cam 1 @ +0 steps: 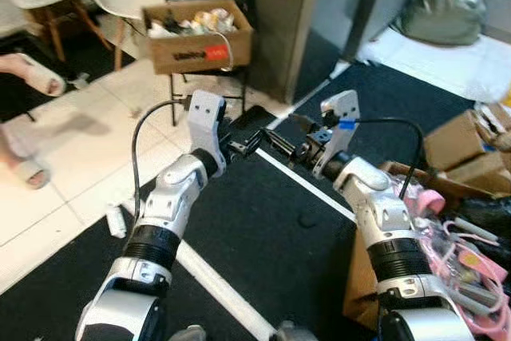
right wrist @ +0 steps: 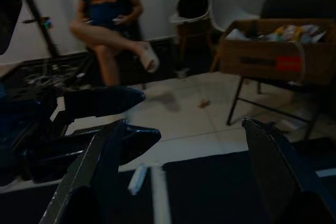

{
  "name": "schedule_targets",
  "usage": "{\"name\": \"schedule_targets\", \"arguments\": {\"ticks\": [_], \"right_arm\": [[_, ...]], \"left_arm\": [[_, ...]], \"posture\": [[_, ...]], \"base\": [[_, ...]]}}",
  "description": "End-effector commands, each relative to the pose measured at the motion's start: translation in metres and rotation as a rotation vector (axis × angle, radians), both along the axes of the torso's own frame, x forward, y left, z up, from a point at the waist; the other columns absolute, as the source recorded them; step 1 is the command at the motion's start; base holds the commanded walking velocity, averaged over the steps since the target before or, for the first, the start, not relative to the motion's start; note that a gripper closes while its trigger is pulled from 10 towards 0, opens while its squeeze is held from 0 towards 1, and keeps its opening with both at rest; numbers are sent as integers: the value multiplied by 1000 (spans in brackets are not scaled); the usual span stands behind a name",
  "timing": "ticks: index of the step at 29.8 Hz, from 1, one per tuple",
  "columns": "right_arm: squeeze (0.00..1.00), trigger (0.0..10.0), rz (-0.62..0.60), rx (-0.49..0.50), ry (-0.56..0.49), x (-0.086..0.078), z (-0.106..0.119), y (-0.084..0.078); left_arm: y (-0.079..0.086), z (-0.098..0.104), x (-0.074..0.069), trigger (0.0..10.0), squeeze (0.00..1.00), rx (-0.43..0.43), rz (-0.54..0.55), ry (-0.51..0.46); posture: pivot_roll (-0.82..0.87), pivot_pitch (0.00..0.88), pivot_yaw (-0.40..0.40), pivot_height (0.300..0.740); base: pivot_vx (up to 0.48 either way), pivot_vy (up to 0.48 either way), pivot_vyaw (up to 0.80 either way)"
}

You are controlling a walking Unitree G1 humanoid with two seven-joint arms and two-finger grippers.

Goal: Picking trash to rubbish bin

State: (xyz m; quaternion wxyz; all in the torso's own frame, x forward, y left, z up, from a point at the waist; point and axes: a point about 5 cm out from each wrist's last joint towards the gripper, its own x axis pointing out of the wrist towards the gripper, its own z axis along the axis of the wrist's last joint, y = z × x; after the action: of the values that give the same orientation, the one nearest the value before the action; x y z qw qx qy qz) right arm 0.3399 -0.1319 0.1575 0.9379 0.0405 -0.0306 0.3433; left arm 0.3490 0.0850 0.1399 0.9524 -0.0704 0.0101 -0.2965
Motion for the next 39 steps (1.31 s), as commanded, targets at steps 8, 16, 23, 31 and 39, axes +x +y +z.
{"name": "schedule_targets", "arguments": {"ticks": [8,16,23,31,39], "right_arm": [[0,10000,-3,-13,4,0,-1,-2],[0,10000,11,-60,-7,-1,-2,0],[0,10000,15,-69,-12,-1,-2,0],[0,10000,22,-77,-17,-2,-2,0],[0,10000,28,-77,-22,-2,-2,1]], "left_arm": [[-3,1,0,10000,0,-3,-12,-2],[-2,1,1,10000,0,-28,-6,12],[-2,1,1,10000,0,-33,-8,15],[-2,1,1,10000,0,-35,-10,17],[-2,1,1,10000,0,-38,-16,14]], "posture": [[-61,0,7,740],[-64,0,8,740],[-63,0,7,740],[-63,0,8,740],[-64,0,9,740]], "base": [[-339,0,0],[0,0,477],[0,0,788],[0,0,784],[0,0,781]]}}
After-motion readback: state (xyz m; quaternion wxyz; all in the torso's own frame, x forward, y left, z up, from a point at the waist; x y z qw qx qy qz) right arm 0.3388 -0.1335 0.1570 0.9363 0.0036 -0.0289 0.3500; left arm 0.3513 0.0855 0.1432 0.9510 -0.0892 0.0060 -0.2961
